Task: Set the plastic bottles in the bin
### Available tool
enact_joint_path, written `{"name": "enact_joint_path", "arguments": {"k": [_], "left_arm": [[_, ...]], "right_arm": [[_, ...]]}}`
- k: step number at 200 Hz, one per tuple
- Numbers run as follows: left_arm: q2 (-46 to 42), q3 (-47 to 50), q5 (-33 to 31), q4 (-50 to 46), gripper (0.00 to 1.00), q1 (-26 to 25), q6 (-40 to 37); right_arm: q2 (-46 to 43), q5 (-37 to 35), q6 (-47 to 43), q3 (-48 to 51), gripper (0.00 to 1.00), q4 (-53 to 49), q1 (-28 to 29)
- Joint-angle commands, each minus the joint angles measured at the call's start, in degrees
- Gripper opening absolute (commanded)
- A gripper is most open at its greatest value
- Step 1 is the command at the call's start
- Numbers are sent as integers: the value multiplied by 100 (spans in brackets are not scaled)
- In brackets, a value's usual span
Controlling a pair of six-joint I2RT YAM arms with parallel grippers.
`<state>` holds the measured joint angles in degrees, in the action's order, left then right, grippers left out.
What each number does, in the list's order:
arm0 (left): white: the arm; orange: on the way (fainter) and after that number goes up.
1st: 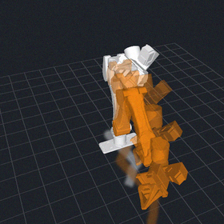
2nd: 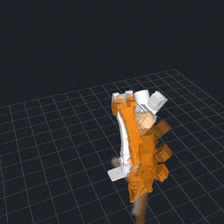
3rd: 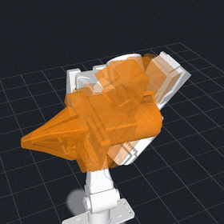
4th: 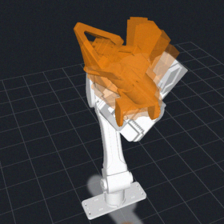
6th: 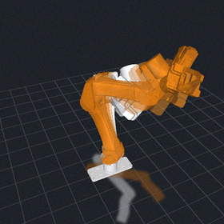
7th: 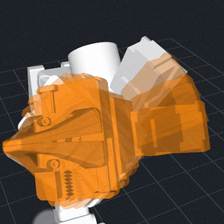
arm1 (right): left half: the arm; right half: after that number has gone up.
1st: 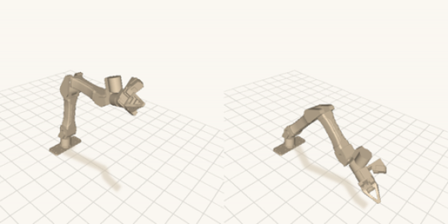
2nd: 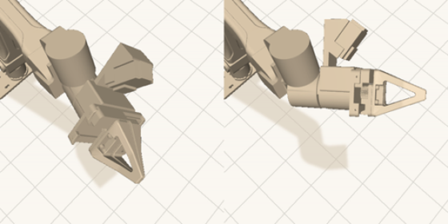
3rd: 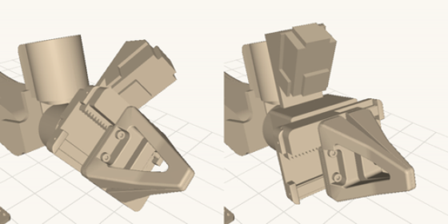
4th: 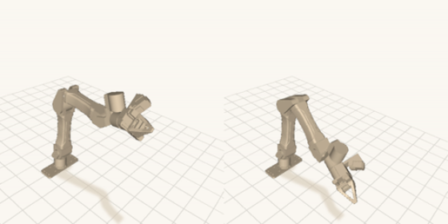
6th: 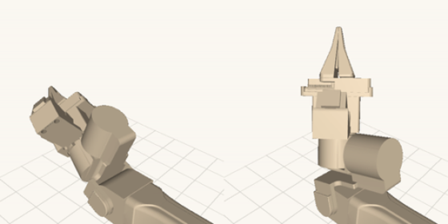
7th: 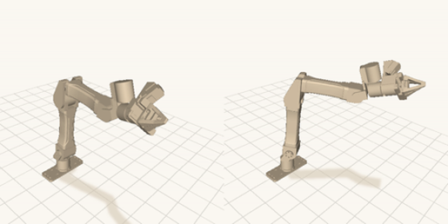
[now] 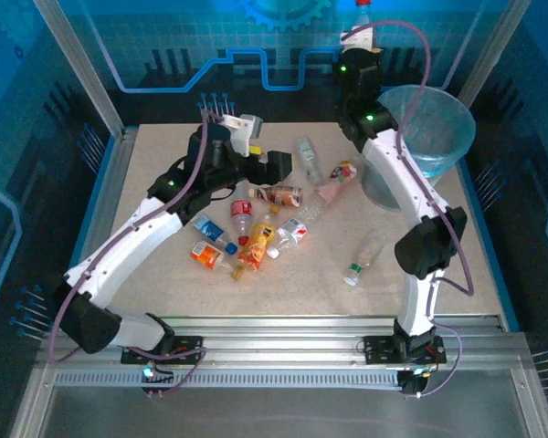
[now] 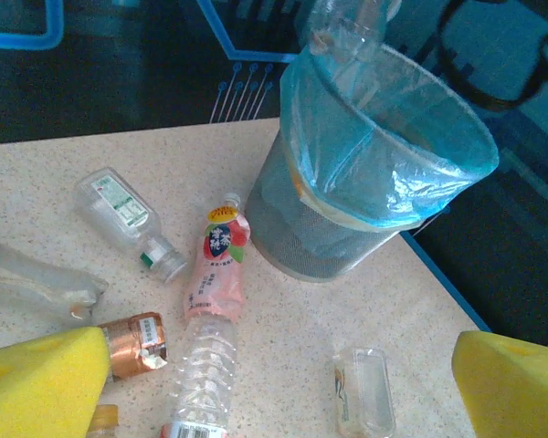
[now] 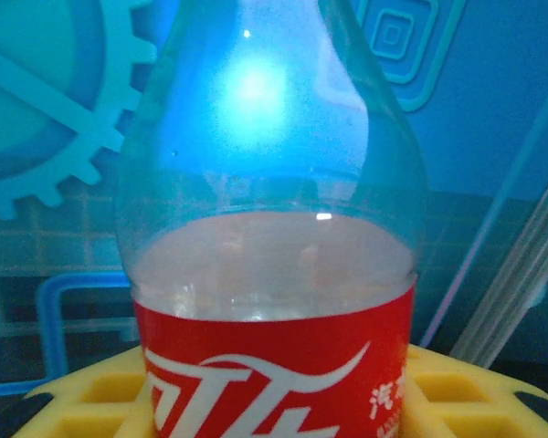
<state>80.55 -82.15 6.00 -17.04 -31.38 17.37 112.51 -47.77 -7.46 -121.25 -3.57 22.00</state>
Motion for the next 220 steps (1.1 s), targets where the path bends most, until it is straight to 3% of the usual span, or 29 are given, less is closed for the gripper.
{"name": "enact_joint_path", "arguments": {"k": [1,54,141,220], "left_arm": [[201,-380,293,125,97,-43,-163],[534,-561,272,163,98,-42,-146],[712,-682,240,25,99,-28,-137],[745,-653,286,69,98,-34,11]], "right_arm": [[107,-559,-431,-295,42,983,-176],[-1,-526,-205,-114,42,927,-488],[137,-445,-1292,1,45,948,-376],[-636,-665,-231,1495,47,831,-268]]}}
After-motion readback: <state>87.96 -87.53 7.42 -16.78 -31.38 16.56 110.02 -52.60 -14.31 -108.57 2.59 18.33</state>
